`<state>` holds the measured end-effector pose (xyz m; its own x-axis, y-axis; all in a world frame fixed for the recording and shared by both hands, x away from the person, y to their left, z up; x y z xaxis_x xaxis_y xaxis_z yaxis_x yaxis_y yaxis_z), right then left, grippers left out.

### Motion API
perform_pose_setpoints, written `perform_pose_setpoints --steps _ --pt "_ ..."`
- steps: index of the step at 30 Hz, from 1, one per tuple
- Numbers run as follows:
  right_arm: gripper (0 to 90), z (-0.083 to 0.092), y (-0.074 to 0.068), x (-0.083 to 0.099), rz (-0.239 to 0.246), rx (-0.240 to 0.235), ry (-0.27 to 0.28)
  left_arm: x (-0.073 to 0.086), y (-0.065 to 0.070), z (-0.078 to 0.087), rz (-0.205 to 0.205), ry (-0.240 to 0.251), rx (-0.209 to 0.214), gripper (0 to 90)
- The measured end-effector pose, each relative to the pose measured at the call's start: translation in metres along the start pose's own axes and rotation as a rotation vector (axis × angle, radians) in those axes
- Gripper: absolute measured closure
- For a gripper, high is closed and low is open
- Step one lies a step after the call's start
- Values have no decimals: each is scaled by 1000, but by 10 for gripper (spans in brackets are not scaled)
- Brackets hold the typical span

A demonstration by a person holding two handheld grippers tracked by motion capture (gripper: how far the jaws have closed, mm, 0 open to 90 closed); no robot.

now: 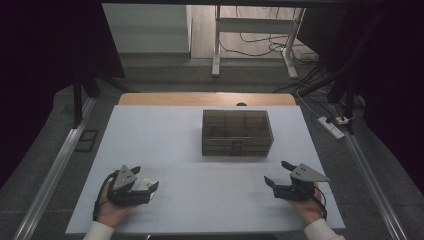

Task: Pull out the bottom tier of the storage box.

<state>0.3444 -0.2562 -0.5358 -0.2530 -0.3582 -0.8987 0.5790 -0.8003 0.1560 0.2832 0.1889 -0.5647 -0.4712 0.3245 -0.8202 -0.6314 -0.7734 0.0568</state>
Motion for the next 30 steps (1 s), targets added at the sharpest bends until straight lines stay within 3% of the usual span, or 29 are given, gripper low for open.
perform_pose_setpoints --steps 12,19,27,30 --pt "154 -12 -24 -8 15 -31 10 0 -2 -2 25 10 5 151" --pt "162 -14 -29 -11 15 -26 23 -1 0 -3 4 8 -5 153" --pt "164 -17 -28 -10 7 -14 20 -1 -2 -9 7 -8 -1 154" --pt "171 -18 -30 -9 24 -15 16 0 -1 -11 -1 -16 1 153"
Point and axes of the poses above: each handheld gripper's, and its own axes: z roughly backward along the jaws, x roughly out of its underside, y roughly to its right, the point moved 7 cm from there along -z, roughly forward along the jaws, and after that the axes turned 7 degrees about x, right-handed, at the moved point
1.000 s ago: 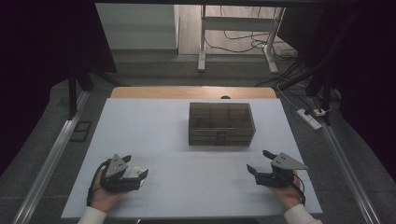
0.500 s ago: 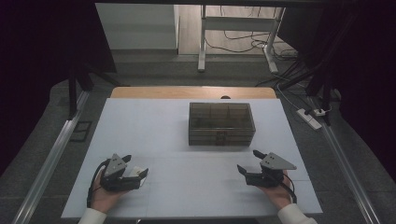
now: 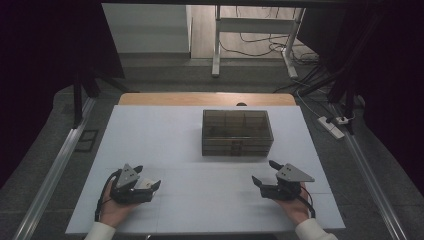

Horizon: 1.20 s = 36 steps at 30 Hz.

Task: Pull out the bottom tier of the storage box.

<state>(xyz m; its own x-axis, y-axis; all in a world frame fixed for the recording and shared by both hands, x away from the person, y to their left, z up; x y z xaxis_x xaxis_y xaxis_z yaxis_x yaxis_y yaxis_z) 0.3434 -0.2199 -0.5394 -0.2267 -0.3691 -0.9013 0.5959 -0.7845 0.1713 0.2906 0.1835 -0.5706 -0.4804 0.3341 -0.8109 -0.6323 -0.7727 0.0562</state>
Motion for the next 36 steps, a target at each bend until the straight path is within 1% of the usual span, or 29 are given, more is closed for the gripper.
perform_pose_setpoints --steps 9,10,12,13,14,18,21,22,23,24,29,32,36 --pt "172 -4 -6 -1 31 2 0 0 1 -1 -8 -2 0 155" --pt "172 -4 -8 -2 41 5 0 0 1 -2 -14 -8 -3 155" --pt "171 -6 -9 -3 38 5 3 1 1 -2 -27 -19 -12 155" --pt "171 -7 -10 -3 42 7 1 1 1 -2 -27 -19 -12 155" --pt "172 -8 -11 -3 47 7 -1 3 0 -2 -39 -29 -22 155" --pt "171 -10 -14 -4 57 8 -4 2 1 0 -29 -14 -14 154" --pt "170 -10 -15 -4 68 14 -8 2 1 0 -32 -19 -14 152" --pt "170 -11 -17 -4 96 21 -7 2 1 -1 -33 -23 -13 150" --pt "170 -11 -17 -4 96 21 -7 2 1 -1 -33 -23 -13 146" --pt "170 -12 -20 -5 120 23 -7 2 0 -1 -33 -23 -19 141" --pt "171 -14 -26 -7 184 29 2 2 -1 1 -20 -14 -19 135" --pt "171 -15 -29 -8 206 32 4 2 0 0 -19 -15 -15 130" --pt "173 -17 -31 -9 223 37 7 2 0 0 -22 -15 -15 123"
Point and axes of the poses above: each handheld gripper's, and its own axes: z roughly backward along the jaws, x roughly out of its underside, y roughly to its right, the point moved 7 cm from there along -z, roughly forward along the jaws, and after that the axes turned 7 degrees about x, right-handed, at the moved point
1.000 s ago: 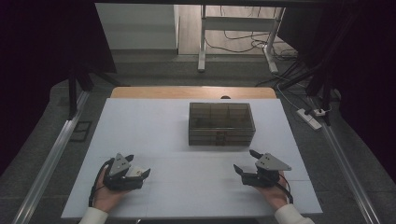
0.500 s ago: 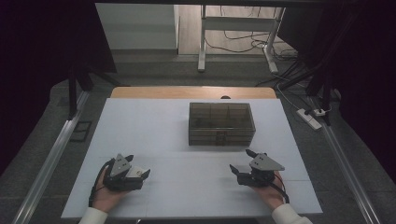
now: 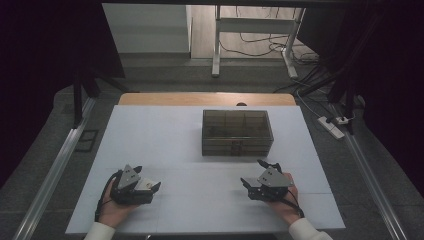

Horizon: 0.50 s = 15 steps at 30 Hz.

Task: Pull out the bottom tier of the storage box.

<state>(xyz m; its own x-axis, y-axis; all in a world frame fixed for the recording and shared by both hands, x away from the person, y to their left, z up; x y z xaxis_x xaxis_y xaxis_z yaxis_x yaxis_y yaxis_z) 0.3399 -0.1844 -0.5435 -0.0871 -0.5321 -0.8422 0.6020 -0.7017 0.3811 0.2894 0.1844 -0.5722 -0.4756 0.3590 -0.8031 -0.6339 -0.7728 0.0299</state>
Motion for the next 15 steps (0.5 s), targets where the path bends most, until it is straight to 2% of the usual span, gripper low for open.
perform_pose_setpoints --steps 5,14,15 --pt "174 -1 -2 -1 28 13 0 -1 1 2 2 15 4 122" --pt "186 0 -4 -1 134 56 5 -1 2 1 11 15 19 108" --pt "186 0 -4 -1 134 56 5 -1 2 2 14 17 22 108"
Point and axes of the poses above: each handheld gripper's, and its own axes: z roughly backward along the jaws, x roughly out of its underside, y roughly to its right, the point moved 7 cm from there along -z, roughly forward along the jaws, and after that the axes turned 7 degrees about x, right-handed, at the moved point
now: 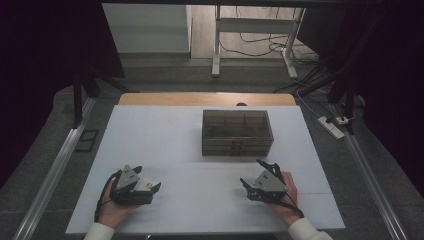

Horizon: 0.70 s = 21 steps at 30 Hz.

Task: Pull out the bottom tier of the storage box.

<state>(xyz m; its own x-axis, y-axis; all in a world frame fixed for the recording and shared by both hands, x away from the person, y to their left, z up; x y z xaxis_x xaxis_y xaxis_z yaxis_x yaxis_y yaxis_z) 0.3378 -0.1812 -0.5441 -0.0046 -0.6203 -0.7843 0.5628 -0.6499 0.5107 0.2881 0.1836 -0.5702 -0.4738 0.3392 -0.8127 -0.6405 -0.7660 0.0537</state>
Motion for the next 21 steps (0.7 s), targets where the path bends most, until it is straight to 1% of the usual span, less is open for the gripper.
perform_pose_setpoints --steps 3,8,13,18,21 --pt "188 1 -1 0 43 13 1 0 0 0 3 3 2 103" --pt "191 1 -3 -1 87 23 5 -1 1 0 0 4 7 100" --pt "192 1 -4 -1 114 34 14 0 2 -1 -1 0 8 100" --pt "194 1 -4 -1 129 40 15 0 2 -1 -5 -4 8 100" --pt "194 1 -4 -1 154 46 15 0 2 -1 -2 -4 9 101"
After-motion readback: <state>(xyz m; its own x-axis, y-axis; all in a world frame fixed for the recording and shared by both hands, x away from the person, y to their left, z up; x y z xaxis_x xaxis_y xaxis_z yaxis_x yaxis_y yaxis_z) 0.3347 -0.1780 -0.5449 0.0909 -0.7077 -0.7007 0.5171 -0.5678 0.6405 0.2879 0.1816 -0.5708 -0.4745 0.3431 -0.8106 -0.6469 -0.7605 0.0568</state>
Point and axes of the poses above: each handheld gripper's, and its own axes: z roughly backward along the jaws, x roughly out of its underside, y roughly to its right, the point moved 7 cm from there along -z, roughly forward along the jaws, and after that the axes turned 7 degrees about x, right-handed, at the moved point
